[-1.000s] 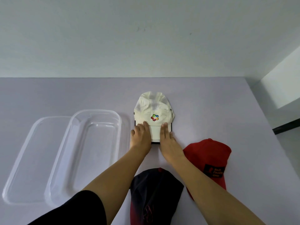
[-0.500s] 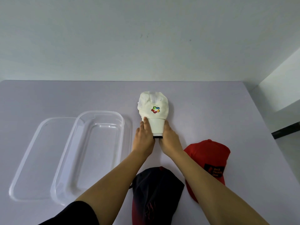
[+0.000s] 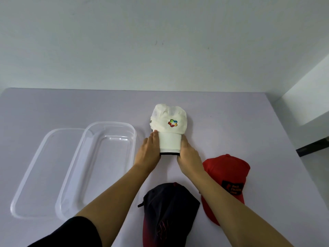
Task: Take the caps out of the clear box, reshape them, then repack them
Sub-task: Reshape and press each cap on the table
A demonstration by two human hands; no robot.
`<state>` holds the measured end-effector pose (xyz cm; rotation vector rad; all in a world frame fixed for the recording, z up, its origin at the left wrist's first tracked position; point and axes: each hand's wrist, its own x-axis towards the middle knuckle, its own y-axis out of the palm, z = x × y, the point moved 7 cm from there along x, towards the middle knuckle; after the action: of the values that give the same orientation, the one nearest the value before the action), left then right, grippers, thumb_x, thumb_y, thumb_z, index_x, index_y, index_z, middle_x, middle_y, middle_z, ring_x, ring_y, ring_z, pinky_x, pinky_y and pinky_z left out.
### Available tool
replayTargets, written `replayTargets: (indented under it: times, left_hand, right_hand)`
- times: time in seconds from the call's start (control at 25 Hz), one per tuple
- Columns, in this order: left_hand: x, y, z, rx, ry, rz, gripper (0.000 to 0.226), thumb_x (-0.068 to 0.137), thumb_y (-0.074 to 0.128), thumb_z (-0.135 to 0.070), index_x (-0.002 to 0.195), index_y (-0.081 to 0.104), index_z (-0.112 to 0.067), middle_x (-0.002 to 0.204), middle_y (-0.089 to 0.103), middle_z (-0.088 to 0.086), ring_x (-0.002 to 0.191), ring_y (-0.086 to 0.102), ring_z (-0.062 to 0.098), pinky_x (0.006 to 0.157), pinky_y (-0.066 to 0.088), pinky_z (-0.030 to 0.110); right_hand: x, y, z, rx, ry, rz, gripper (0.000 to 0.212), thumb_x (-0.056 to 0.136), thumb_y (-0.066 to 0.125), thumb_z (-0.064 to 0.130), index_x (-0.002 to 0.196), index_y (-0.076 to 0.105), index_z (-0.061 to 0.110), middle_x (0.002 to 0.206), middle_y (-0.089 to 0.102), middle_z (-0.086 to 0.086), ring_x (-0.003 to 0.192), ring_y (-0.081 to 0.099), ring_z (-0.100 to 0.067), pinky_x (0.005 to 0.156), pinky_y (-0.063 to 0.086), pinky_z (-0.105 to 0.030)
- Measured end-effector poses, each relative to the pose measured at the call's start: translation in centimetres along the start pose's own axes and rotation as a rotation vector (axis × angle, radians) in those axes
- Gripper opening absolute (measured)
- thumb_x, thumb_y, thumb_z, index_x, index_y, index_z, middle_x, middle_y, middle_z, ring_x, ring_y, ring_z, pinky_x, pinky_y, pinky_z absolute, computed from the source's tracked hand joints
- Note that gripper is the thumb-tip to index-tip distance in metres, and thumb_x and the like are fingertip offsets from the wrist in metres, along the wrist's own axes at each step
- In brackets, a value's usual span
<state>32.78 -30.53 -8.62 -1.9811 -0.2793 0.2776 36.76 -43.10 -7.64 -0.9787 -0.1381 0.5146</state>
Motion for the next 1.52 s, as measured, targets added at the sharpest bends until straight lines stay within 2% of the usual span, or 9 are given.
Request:
replayTargets:
  times: [0.12, 0.28, 0.48, 0.68, 0.76, 0.88, 1.08, 1.32, 1.52]
  left_hand:
    - [-0.7, -1.3, -0.3, -0.019, -0.019, -0.094, 0.059, 0.092, 0.041, 0.000, 0.146, 0.015, 0.002, 0.149, 0.030, 0.019, 0.120, 0.044, 0.035, 0.088, 0.045, 0.042]
    - [-0.9, -1.3, 0.2, -0.114, 0.050, -0.126, 0.059, 0.090, 0.049, -0.003, 0.143, 0.025, 0.001, 0.142, 0.042, 0.020, 0.115, 0.049, 0.038, 0.091, 0.045, 0.044]
    - [-1.3, -1.9, -0.3, -0.432, 0.055, -0.169, 0.057, 0.086, 0.041, -0.014, 0.142, 0.032, -0.008, 0.116, 0.062, 0.014, 0.097, 0.060, 0.034, 0.078, 0.052, 0.041]
    - [-1.8, -2.1, -1.0, -0.576, 0.007, -0.107, 0.060, 0.085, 0.036, -0.025, 0.143, 0.032, -0.015, 0.127, 0.059, 0.005, 0.109, 0.056, 0.023, 0.089, 0.043, 0.027]
    - [-2.0, -2.3, -0.8, -0.546, 0.024, -0.125, 0.058, 0.086, 0.039, -0.022, 0.142, 0.033, -0.013, 0.122, 0.059, 0.002, 0.105, 0.057, 0.021, 0.086, 0.045, 0.030]
    - [-2.1, -2.2, 0.8, -0.338, 0.021, -0.118, 0.064, 0.084, 0.054, -0.017, 0.143, 0.030, -0.010, 0.115, 0.061, 0.010, 0.099, 0.057, 0.032, 0.074, 0.044, 0.034]
    - [-2.9, -1.7, 0.7, -0.083, -0.060, -0.112, 0.067, 0.089, 0.053, -0.014, 0.146, 0.019, -0.002, 0.139, 0.046, 0.017, 0.109, 0.055, 0.033, 0.084, 0.049, 0.041]
    - [-3.3, -2.2, -0.4, -0.117, -0.008, -0.106, 0.077, 0.081, 0.055, -0.030, 0.144, 0.023, 0.000, 0.136, 0.048, 0.017, 0.109, 0.053, 0.034, 0.085, 0.047, 0.040]
    - [-3.7, -1.8, -0.6, -0.104, -0.087, -0.116, 0.060, 0.093, 0.043, -0.015, 0.145, 0.018, 0.001, 0.137, 0.048, 0.018, 0.117, 0.050, 0.033, 0.087, 0.046, 0.036]
  right_hand:
    - [0.3, -1.2, 0.0, -0.099, -0.041, -0.077, 0.069, 0.087, 0.053, 0.005, 0.146, 0.017, 0.007, 0.132, 0.049, -0.017, 0.098, 0.059, -0.035, 0.074, 0.048, -0.041]
    - [0.4, -2.3, -0.3, -0.050, -0.066, -0.115, 0.065, 0.086, 0.047, -0.001, 0.145, 0.022, 0.009, 0.122, 0.056, -0.017, 0.094, 0.059, -0.035, 0.072, 0.048, -0.042]
    - [0.0, -1.9, 1.3, 0.210, -0.058, -0.050, 0.055, 0.091, 0.050, 0.006, 0.142, 0.032, 0.015, 0.114, 0.062, -0.013, 0.099, 0.060, -0.029, 0.089, 0.051, -0.040]
    - [-0.3, -1.7, 2.8, 0.357, -0.016, -0.015, 0.051, 0.090, 0.048, 0.003, 0.139, 0.038, 0.014, 0.111, 0.065, -0.014, 0.099, 0.060, -0.029, 0.081, 0.045, -0.025]
    - [-0.4, -1.5, 2.8, 0.319, -0.038, -0.008, 0.051, 0.091, 0.050, 0.007, 0.139, 0.038, 0.016, 0.113, 0.064, -0.013, 0.100, 0.060, -0.028, 0.086, 0.049, -0.031]
    - [-0.5, -1.8, 1.5, 0.115, -0.084, -0.019, 0.052, 0.090, 0.049, 0.006, 0.140, 0.033, 0.012, 0.117, 0.059, -0.014, 0.101, 0.060, -0.031, 0.087, 0.051, -0.044]
    - [-1.2, -1.3, 1.9, -0.104, -0.086, -0.061, 0.074, 0.084, 0.060, 0.009, 0.145, 0.019, 0.004, 0.140, 0.043, -0.016, 0.112, 0.052, -0.032, 0.088, 0.049, -0.043]
    - [-1.7, -1.1, 1.6, -0.203, -0.076, -0.071, 0.076, 0.085, 0.059, 0.008, 0.146, 0.014, 0.002, 0.147, 0.034, -0.018, 0.115, 0.051, -0.033, 0.088, 0.050, -0.043]
    - [-1.8, -1.3, 2.8, -0.119, -0.067, -0.052, 0.076, 0.086, 0.057, 0.007, 0.147, 0.011, 0.005, 0.147, 0.034, -0.017, 0.118, 0.050, -0.035, 0.089, 0.047, -0.043]
